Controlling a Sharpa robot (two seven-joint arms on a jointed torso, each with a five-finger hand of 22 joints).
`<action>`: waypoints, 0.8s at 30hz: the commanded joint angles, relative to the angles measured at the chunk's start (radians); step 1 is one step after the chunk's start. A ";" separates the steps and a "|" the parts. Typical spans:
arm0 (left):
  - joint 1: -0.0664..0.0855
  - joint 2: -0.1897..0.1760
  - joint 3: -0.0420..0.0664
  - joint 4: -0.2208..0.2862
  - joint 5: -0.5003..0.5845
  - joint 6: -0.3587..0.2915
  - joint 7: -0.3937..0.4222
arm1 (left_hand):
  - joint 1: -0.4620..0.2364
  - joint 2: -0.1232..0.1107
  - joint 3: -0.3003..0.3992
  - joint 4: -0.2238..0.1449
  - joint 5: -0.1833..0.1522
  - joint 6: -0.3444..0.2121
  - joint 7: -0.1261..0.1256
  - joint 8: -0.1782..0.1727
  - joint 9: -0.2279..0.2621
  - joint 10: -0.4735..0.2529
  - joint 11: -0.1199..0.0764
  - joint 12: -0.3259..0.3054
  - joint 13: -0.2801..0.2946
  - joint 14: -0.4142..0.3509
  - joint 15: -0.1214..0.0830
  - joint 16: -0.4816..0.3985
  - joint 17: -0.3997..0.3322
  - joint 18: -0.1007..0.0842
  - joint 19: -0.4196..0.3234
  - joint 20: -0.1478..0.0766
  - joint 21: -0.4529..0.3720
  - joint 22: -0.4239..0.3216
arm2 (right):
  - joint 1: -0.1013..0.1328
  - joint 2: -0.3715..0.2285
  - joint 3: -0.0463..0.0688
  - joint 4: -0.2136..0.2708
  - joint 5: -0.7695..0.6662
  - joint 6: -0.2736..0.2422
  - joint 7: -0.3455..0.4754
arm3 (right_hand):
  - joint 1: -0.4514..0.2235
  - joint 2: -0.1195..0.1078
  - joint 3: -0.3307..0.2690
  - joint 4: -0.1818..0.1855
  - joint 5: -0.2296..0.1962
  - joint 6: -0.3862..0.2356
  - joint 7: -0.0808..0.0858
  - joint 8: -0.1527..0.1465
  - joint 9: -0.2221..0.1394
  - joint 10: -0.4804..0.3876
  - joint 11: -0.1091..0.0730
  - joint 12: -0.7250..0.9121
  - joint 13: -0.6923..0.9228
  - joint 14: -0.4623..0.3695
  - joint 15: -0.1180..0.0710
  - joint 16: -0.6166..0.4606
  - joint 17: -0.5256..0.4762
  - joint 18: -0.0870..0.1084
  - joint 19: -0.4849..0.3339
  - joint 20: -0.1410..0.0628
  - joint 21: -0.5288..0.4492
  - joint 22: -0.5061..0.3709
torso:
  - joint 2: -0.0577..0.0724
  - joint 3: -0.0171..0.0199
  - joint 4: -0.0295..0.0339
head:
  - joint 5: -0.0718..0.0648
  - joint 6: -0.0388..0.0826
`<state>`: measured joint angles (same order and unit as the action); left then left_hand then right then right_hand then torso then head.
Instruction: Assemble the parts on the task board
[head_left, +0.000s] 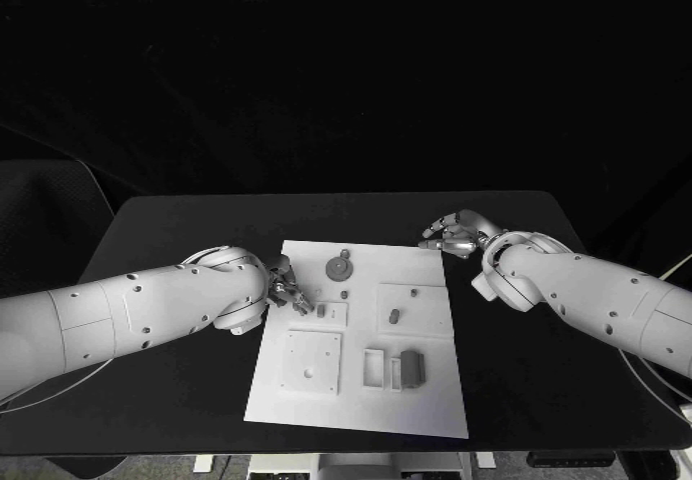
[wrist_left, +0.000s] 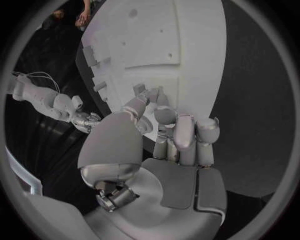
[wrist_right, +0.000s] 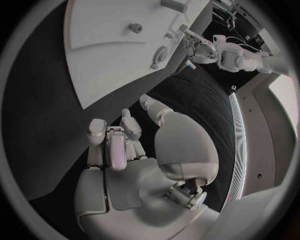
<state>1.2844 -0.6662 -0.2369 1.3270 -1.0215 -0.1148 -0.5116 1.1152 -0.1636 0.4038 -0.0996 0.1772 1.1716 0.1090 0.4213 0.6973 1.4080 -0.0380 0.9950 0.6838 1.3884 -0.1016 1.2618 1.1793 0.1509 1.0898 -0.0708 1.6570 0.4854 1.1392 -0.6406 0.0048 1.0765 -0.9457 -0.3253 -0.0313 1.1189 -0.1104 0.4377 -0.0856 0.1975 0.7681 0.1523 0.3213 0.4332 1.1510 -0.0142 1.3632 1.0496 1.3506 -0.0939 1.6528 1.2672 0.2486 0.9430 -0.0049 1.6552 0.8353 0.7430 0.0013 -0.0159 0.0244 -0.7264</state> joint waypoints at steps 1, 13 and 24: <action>0.001 0.003 0.000 0.002 0.004 0.015 0.012 | -0.010 0.002 -0.006 -0.002 0.003 -0.014 0.005 0.000 -0.001 -0.005 -0.005 0.004 0.002 0.000 -0.004 0.005 0.002 0.082 -0.008 0.002 0.079 0.001 | -0.001 0.000 0.000 0.002 -0.002 0.013 0.007 | -0.011 0.000 0.001 0.003 0.004 0.013 0.018 0.004 -0.002 -0.004 0.000 0.000 -0.001 -0.007 0.000 0.009 0.000 0.013 0.005 0.000 0.057 -0.002 | 0.000 0.0002 -0.0002 | 0.001 0.000; 0.001 0.002 0.000 0.001 0.009 -0.002 0.015 | 0.023 0.041 0.022 -0.011 0.008 -0.009 0.001 0.003 0.003 -0.008 -0.008 0.009 0.005 -0.003 -0.007 0.009 0.004 0.087 -0.007 -0.001 0.078 -0.001 | -0.001 -0.001 0.000 0.003 -0.002 0.014 0.007 | -0.011 0.000 0.002 0.003 0.004 0.013 0.018 0.004 -0.002 -0.004 0.000 0.000 -0.001 -0.007 0.000 0.009 0.000 0.013 0.005 0.000 0.057 -0.002 | 0.000 0.0002 -0.0001 | 0.000 0.002; 0.001 0.002 0.001 -0.004 0.011 0.016 0.014 | 0.097 0.084 0.099 -0.021 0.010 0.002 -0.006 0.009 0.011 -0.008 -0.010 0.016 0.009 -0.005 -0.007 0.017 0.006 0.089 -0.005 0.000 0.081 -0.002 | -0.001 -0.001 0.000 0.002 -0.002 0.015 0.007 | -0.011 0.000 0.002 0.003 0.004 0.013 0.018 0.004 -0.002 -0.004 0.000 0.000 -0.001 -0.007 0.000 0.009 0.000 0.013 0.005 0.000 0.057 -0.002 | 0.000 -0.0002 0.0000 | -0.001 -0.001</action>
<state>1.2845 -0.6653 -0.2368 1.3233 -1.0158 -0.1116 -0.5071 1.1347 -0.1473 0.4565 -0.0780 0.1829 1.1692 0.1098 0.4253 0.7069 1.3988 -0.0426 1.0059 0.6910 1.3844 -0.1043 1.2740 1.1840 0.1559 1.0880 -0.0690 1.6570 0.4844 1.1391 -0.6417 0.0048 1.0769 -0.9456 -0.3245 -0.0311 1.1189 -0.1104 0.4377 -0.0856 0.1975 0.7696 0.1508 0.3213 0.4332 1.1512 -0.0139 1.3632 1.0497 1.3505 -0.0939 1.6528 1.2673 0.2487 0.9430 -0.0049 1.6552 0.8353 0.7433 0.0012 -0.0159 0.0229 -0.7263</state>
